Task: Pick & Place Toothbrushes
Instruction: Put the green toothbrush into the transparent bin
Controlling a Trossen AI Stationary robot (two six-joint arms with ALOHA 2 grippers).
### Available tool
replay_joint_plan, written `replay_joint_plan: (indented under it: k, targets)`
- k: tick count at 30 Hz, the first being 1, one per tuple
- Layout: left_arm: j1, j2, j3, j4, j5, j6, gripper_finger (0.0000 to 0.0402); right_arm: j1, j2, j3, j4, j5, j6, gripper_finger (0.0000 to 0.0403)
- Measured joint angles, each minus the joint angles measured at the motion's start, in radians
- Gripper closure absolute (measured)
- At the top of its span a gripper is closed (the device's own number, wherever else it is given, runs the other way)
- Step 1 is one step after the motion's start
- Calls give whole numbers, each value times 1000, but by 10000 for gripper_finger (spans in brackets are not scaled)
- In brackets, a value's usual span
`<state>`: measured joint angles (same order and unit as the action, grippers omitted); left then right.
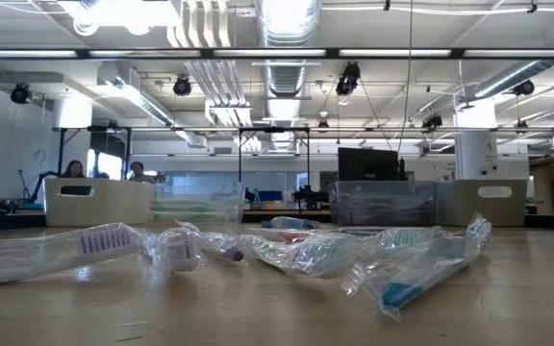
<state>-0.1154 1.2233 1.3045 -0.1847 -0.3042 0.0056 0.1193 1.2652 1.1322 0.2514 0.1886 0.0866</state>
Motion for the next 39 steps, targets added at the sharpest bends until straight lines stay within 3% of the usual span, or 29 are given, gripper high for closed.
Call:
replay_joint_plan:
  k: [22,35,39]
  targets:
    - [0,137,0,257,79,76,266,-2,0,9,16,16,-36,380]
    - [31,146,0,307,81,94,266,-3,0,9,16,-29,-32,380]
    - [31,155,1,313,123,92,266,-2,0,9,16,-32,-38,380]
